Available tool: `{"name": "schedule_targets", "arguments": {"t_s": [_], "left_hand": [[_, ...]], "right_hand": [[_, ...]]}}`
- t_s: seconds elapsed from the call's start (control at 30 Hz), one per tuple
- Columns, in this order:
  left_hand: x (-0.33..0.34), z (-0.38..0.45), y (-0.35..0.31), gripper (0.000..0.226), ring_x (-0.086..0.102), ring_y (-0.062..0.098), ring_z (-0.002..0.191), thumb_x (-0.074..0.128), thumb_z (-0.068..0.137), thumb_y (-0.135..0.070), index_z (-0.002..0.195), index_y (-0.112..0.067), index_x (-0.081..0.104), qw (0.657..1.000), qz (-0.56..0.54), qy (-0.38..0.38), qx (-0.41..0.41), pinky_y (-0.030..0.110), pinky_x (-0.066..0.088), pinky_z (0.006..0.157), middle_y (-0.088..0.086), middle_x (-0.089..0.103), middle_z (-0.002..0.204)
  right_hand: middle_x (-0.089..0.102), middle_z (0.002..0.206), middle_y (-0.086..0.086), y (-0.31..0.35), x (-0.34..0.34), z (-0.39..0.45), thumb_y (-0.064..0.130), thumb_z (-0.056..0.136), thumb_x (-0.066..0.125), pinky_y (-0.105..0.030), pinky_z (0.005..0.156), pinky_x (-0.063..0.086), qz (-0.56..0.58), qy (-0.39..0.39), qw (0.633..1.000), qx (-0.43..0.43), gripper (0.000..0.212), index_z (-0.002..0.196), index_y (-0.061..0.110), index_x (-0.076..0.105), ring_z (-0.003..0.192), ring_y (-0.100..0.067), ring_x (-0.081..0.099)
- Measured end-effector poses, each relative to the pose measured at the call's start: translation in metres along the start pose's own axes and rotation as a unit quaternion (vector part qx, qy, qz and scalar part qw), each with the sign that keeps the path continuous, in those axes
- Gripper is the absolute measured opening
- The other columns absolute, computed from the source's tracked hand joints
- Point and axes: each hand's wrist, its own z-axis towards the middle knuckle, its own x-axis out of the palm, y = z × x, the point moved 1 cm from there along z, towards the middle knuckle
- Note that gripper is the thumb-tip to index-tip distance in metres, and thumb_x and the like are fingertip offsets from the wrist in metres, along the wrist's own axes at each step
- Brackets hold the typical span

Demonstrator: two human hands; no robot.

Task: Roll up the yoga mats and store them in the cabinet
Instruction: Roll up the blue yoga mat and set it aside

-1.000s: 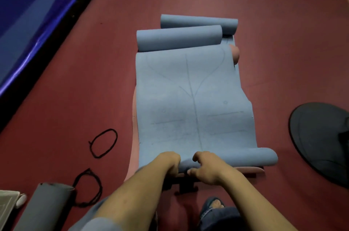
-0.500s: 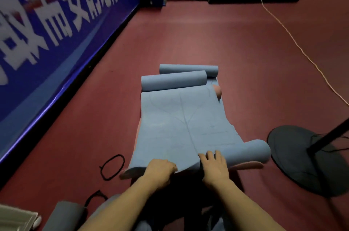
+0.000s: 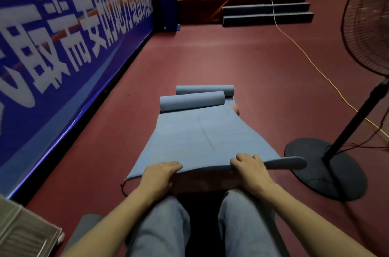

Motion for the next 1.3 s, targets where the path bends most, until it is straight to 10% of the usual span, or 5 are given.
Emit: {"name": "schedule_targets", "arguments": {"t_s": [0.2, 0.4, 0.9, 1.07, 1.3], "left_hand": [[-0.048, -0.057, -0.020, 0.037, 0.070, 0.022, 0.071, 0.044, 0.065, -0.013, 0.090, -0.028, 0.067, 0.996, -0.016, -0.085, 0.035, 0.028, 0.045, 0.042, -0.013, 0.072, 0.087], [-0.057, -0.158, -0.078, 0.056, 0.071, 0.009, 0.102, 0.051, 0.064, -0.003, 0.106, -0.023, 0.081, 0.955, -0.203, -0.205, -0.066, 0.025, 0.056, 0.082, -0.009, 0.078, 0.110], [-0.077, -0.309, -0.133, 0.040, 0.071, 0.006, 0.107, 0.066, 0.083, -0.062, 0.103, -0.030, 0.081, 0.964, -0.226, -0.083, -0.111, 0.033, 0.053, 0.092, -0.017, 0.076, 0.112], [-0.082, -0.278, -0.143, 0.040, 0.069, 0.025, 0.073, 0.059, 0.086, -0.061, 0.073, -0.025, 0.072, 0.956, -0.153, -0.123, -0.219, 0.035, 0.047, 0.062, -0.008, 0.073, 0.075], [-0.076, -0.274, -0.160, 0.015, 0.048, 0.028, 0.080, 0.070, 0.080, -0.027, 0.081, -0.021, 0.056, 0.966, -0.112, -0.162, -0.167, 0.041, 0.033, 0.069, -0.004, 0.057, 0.082]], "right_hand": [[0.048, 0.075, 0.001, 0.019, -0.010, -0.061, 0.017, 0.070, 0.085, -0.037, 0.059, 0.032, 0.018, -0.135, 0.989, -0.061, 0.034, 0.079, 0.021, 0.052, 0.066, -0.027, 0.049], [0.047, 0.076, -0.004, 0.040, -0.040, -0.150, 0.020, 0.087, 0.049, -0.036, 0.063, 0.020, 0.076, -0.234, 0.966, -0.074, 0.016, 0.079, 0.012, 0.060, 0.064, -0.029, 0.045], [0.053, 0.088, 0.007, 0.087, -0.015, -0.300, 0.034, 0.099, 0.052, -0.046, 0.068, 0.048, 0.375, -0.139, 0.916, -0.024, 0.011, 0.097, 0.024, 0.057, 0.077, -0.015, 0.053], [0.051, 0.094, 0.010, 0.086, -0.021, -0.280, 0.021, 0.093, 0.066, -0.042, 0.063, 0.049, 0.371, -0.169, 0.913, -0.020, 0.008, 0.089, 0.014, 0.063, 0.073, -0.018, 0.054], [0.060, 0.097, -0.005, 0.086, -0.020, -0.294, 0.016, 0.081, 0.078, -0.042, 0.080, 0.047, 0.279, -0.169, 0.941, -0.095, 0.017, 0.092, 0.006, 0.070, 0.090, -0.027, 0.056]]}}
